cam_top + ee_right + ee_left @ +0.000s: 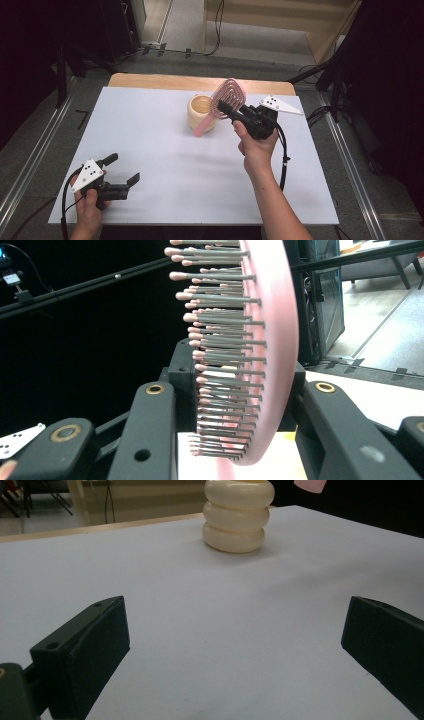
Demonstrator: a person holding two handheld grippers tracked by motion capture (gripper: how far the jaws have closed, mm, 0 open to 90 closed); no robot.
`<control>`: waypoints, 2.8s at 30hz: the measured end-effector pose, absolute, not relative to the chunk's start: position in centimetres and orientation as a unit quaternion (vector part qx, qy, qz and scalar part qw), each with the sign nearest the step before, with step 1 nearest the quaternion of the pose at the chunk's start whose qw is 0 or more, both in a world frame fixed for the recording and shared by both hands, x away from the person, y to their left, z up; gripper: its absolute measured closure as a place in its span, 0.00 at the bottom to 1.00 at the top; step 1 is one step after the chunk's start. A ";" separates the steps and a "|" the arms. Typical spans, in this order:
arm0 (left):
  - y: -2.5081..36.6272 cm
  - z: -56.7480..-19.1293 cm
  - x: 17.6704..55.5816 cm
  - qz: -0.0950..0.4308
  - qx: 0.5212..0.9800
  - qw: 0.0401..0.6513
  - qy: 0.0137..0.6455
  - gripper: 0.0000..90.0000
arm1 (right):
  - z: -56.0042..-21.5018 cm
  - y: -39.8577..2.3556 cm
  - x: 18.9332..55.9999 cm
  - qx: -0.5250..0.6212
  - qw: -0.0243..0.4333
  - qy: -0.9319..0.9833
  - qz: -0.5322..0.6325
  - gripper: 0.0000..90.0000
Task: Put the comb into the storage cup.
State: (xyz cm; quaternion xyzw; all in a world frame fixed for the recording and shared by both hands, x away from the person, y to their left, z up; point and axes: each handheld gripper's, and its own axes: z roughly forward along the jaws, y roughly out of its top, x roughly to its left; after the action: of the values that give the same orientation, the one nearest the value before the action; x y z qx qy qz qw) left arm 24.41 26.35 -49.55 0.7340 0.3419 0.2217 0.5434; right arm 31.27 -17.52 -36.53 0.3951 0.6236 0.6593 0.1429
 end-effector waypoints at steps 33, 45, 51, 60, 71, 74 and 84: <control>26.3 -49.6 24.4 0.223 0.733 0.544 0.342 0.00 | -34.5 -18.5 33.5 0.404 0.163 0.604 0.667 0.69; 26.2 -49.6 24.4 0.224 0.735 0.543 0.339 0.00 | -34.2 -18.8 34.5 0.411 0.168 0.599 0.667 0.69; 26.2 -49.6 24.4 0.223 0.735 0.543 0.339 0.00 | -34.4 -18.8 35.0 0.415 0.172 0.597 0.665 0.69; 26.2 -49.6 24.4 0.223 0.736 0.543 0.339 0.00 | -34.6 -18.7 35.9 0.420 0.176 0.594 0.663 0.69; 26.2 -49.6 24.4 0.223 0.736 0.543 0.338 0.00 | -35.4 -18.6 37.2 0.428 0.180 0.591 0.660 0.69; 26.2 -49.6 24.4 0.223 0.736 0.543 0.338 0.00 | -35.6 -18.5 37.6 0.431 0.181 0.592 0.657 0.69; 26.3 -49.6 24.4 0.221 0.735 0.544 0.338 0.00 | -36.4 -18.0 38.6 0.437 0.183 0.595 0.649 0.69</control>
State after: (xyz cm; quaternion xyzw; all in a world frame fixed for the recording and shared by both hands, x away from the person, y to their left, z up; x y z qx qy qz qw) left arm 24.38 26.25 -49.58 0.7354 0.3376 0.2214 0.5442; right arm 38.61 -17.97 -36.44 0.4373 0.5951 0.6488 0.1834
